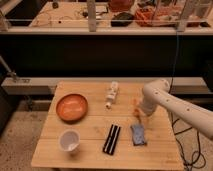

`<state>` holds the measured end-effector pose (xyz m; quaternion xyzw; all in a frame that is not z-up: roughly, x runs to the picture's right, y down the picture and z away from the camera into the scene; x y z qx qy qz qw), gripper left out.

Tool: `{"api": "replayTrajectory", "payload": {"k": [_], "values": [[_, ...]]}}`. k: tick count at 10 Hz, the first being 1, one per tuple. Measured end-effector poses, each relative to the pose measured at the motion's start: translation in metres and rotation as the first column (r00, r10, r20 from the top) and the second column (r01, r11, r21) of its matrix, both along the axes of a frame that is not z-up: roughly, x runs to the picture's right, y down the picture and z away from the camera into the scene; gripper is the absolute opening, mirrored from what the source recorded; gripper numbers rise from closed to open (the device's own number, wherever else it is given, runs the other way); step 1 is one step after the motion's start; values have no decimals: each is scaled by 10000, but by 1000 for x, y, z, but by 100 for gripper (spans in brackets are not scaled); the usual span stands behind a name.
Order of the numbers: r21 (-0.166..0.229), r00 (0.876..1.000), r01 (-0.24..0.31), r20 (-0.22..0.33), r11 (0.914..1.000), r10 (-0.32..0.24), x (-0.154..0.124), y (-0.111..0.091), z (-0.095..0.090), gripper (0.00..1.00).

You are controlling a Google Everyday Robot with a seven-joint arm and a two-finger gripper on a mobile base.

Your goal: Place the pepper in the ceramic bowl

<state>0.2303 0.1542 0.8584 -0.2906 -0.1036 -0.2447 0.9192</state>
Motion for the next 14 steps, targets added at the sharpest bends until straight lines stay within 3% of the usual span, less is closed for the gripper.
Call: {"api": "replayTrajectory", "payload": {"k": [1, 3, 8, 9, 11, 14], "values": [[10, 10000, -4, 5, 10000, 4, -1, 1, 0, 76], [45, 10000, 7, 23, 10000, -7, -2, 2, 0, 64], [141, 10000, 94, 30, 9999, -94, -6, 3, -5, 16], [238, 9997, 209, 88, 9995, -211, -13, -5, -8, 6], [388, 9988, 456, 182, 9982, -464, -33, -21, -16, 0], [390, 9986, 497, 179, 9980, -504, -53, -23, -22, 1]]}}
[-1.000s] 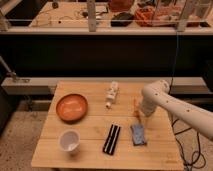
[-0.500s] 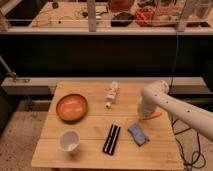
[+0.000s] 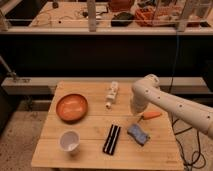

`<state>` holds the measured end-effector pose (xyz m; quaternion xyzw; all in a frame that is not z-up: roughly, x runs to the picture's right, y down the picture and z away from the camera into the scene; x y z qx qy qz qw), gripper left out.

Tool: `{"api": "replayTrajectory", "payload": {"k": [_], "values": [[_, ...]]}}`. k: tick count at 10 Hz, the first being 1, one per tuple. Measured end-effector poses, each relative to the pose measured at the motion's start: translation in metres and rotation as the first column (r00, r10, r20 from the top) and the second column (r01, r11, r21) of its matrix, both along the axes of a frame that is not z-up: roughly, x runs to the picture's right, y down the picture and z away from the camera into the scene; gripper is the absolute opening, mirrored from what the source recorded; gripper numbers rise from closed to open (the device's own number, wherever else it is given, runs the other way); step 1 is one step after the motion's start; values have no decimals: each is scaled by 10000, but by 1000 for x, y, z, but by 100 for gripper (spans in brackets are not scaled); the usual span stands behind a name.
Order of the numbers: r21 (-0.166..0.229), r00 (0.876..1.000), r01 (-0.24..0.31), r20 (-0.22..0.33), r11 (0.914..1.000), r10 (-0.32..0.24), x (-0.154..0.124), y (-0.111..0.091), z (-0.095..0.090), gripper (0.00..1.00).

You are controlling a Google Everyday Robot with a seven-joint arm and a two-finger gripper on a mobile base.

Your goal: Place the pepper in the ceramic bowl

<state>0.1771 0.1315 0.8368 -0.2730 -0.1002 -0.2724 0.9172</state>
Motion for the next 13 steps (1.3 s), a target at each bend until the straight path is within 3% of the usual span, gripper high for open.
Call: {"api": "replayTrajectory", "payload": {"k": [2, 5, 9, 13], "values": [[-10, 9996, -271, -58, 9996, 271, 6, 1, 1, 12], [-23, 9977, -657, -179, 9978, 656, 34, -2, 1, 42], [-121, 9904, -1342, -364, 9909, 1337, 35, -1, 4, 78], [-147, 9804, -1907, -544, 9815, 1896, 60, -2, 4, 77]]}}
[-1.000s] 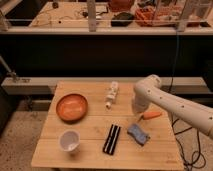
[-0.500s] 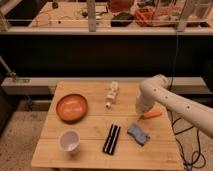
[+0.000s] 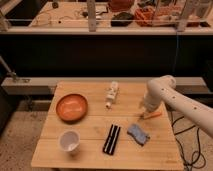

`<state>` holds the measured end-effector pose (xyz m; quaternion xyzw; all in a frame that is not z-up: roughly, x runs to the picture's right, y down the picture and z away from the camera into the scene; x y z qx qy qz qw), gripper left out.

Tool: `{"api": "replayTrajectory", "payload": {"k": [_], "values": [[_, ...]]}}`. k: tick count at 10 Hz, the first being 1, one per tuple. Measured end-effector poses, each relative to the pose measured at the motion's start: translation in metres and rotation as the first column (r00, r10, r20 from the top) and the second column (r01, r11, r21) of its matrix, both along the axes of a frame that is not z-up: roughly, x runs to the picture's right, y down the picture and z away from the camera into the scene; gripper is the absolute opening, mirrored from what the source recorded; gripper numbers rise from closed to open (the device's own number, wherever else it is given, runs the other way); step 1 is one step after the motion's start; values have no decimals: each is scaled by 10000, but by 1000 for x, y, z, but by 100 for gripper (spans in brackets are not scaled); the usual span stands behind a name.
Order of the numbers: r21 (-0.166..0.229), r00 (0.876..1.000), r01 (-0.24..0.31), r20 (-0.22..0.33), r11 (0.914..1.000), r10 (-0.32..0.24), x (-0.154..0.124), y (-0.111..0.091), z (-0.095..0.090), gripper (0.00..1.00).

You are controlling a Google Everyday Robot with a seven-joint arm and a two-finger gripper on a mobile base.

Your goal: Place the pepper in the ceramic bowl

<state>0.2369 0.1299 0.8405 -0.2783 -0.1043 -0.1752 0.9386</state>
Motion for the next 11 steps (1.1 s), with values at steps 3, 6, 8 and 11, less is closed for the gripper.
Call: {"api": "replayTrajectory", "payload": {"k": [3, 6, 8, 11], "values": [[-3, 9994, -338, -118, 9994, 338, 9, -1, -1, 74], [-178, 9984, -520, -214, 9985, 516, 20, 11, 6, 80], [-188, 9984, -532, -183, 9984, 528, 13, 16, 11, 80], [-231, 9990, -434, -154, 9988, 430, 13, 24, 19, 80]]}}
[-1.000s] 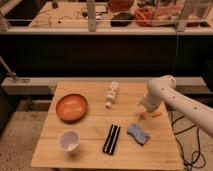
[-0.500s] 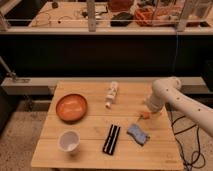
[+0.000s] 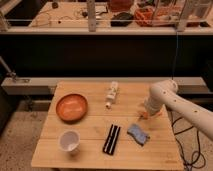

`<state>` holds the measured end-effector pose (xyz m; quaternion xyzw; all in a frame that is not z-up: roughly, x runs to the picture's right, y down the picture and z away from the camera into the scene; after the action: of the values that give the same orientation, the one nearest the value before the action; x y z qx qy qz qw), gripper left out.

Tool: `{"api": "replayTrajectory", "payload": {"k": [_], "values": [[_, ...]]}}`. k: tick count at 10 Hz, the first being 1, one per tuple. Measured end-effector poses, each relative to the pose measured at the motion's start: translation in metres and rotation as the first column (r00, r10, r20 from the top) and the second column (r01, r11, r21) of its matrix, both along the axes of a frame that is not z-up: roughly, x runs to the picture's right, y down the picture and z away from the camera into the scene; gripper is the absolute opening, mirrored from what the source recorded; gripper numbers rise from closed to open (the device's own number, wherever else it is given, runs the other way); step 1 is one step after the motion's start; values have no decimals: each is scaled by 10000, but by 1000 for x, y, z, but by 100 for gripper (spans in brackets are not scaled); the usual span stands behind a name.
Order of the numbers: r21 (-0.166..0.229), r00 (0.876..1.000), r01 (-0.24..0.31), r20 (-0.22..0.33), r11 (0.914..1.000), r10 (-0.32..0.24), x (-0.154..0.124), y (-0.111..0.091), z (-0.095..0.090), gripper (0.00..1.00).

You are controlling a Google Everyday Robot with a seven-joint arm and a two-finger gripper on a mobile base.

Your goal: Place the pepper in the ceramic bowl

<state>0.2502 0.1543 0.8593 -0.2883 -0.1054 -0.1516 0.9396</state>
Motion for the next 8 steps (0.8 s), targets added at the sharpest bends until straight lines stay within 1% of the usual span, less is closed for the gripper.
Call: {"api": "replayTrajectory", "payload": {"k": [2, 4, 5, 6, 8], "values": [[-50, 10000, -57, 2, 10000, 57, 0, 5, 4, 76], [-83, 9999, -131, 2, 9999, 131, 2, 9, 7, 56], [-89, 9999, -154, 5, 9998, 154, 3, 10, 7, 50], [-78, 9999, -134, 35, 9999, 134, 2, 12, 7, 35], [-54, 10000, -58, 51, 10000, 58, -2, 12, 6, 19]]}}
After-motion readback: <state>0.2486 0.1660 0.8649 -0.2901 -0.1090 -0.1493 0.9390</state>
